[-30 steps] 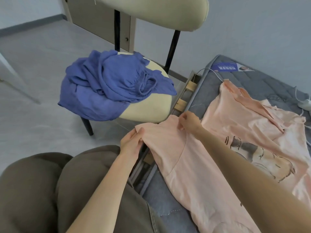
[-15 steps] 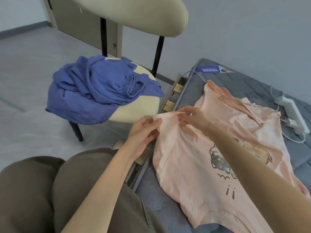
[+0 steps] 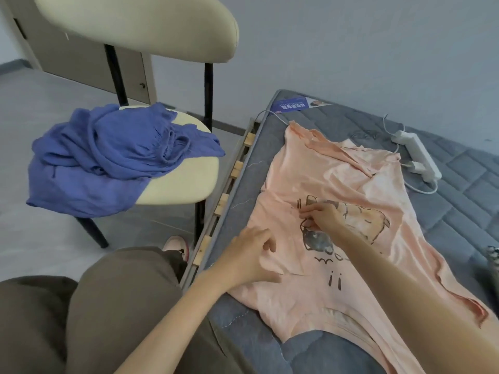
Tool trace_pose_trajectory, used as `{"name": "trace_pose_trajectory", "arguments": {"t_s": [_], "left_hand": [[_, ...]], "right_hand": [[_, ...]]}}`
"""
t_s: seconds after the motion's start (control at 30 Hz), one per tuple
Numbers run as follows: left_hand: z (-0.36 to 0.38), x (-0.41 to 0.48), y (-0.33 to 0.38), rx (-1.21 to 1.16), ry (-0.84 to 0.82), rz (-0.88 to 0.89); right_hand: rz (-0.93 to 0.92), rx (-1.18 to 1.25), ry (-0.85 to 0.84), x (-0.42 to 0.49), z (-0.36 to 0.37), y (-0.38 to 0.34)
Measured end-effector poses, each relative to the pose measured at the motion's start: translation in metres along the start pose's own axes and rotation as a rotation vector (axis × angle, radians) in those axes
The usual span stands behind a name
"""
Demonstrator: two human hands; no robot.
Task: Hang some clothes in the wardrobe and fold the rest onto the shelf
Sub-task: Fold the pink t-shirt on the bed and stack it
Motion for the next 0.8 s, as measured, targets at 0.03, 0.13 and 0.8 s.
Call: {"name": "trace_pose_trajectory", "arguments": {"t_s": [0.03,0.13,0.8], "left_hand": [[-0.001,-0.003,-0.006,0.160,0.004,-0.004],[-0.003,-0.013,-0.025,0.319,0.061,-0.020],[-0.018,-0.024,-0.032,0.502,-0.216,0.038]], "right_hand": [[0.033,0.045,0.026,0.000,0.003,0.002],[0.026,-0.078,0.000,-0.007,0.015,0.002],[-0.260,-0.487,0.188,-0.052,0.040,0.020]]}}
Point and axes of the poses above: each hand's wrist, its own x-axis towards the middle knuckle, its own z-axis out of the palm, y = z × x, the point moved 1 cm from there along x, towards the middle knuckle, and after that the axes turned 9 degrees about -z, right-handed, at the moved point
